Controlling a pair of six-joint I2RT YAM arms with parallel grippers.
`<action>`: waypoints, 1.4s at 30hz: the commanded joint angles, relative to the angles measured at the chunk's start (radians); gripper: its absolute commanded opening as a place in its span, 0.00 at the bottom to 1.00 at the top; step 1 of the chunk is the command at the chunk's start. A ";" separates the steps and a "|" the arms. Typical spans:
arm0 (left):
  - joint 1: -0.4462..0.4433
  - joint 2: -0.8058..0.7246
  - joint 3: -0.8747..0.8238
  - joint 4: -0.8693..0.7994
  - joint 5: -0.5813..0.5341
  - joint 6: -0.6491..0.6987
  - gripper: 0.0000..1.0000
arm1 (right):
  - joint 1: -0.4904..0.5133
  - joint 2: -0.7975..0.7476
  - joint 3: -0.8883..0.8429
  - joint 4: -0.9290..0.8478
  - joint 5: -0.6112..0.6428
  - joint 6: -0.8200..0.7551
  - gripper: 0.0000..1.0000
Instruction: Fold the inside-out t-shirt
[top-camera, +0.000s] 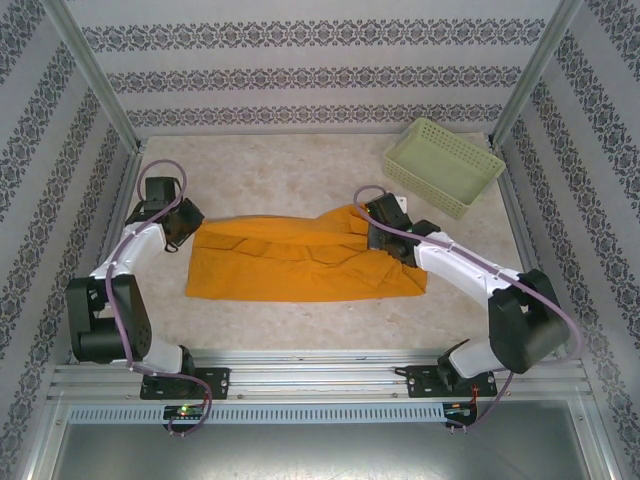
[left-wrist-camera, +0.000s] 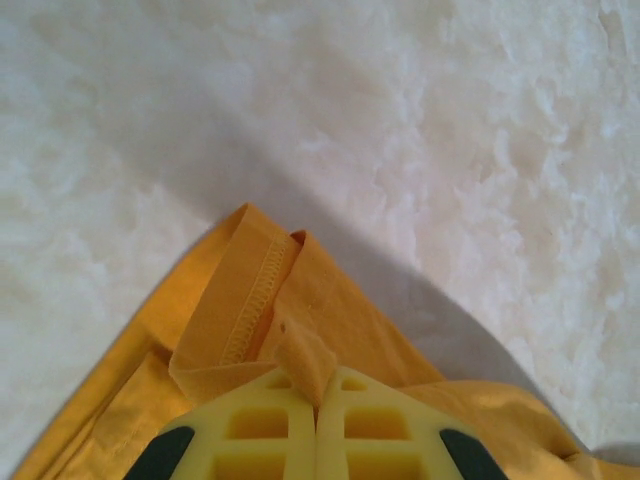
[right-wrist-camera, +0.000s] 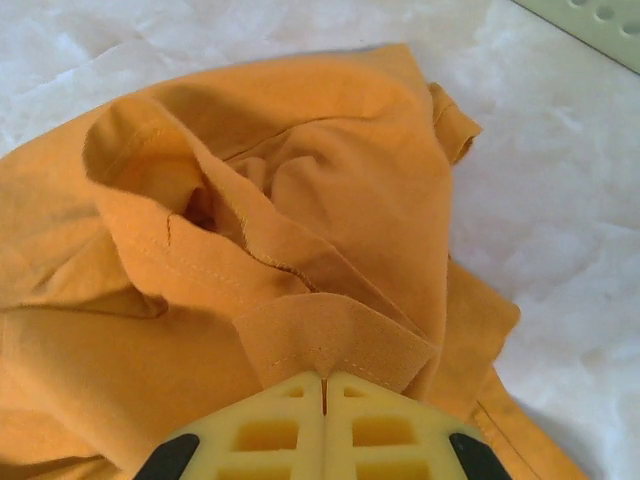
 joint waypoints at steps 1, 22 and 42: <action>0.017 0.020 0.042 0.054 0.014 -0.025 0.00 | -0.021 -0.022 0.060 0.030 0.003 0.043 0.05; 0.036 -0.254 -0.273 0.023 -0.016 -0.065 0.08 | 0.100 -0.249 -0.286 -0.035 -0.009 0.385 0.06; 0.043 -0.163 -0.339 0.119 0.026 -0.054 0.30 | 0.011 0.110 0.159 -0.068 -0.142 0.069 0.68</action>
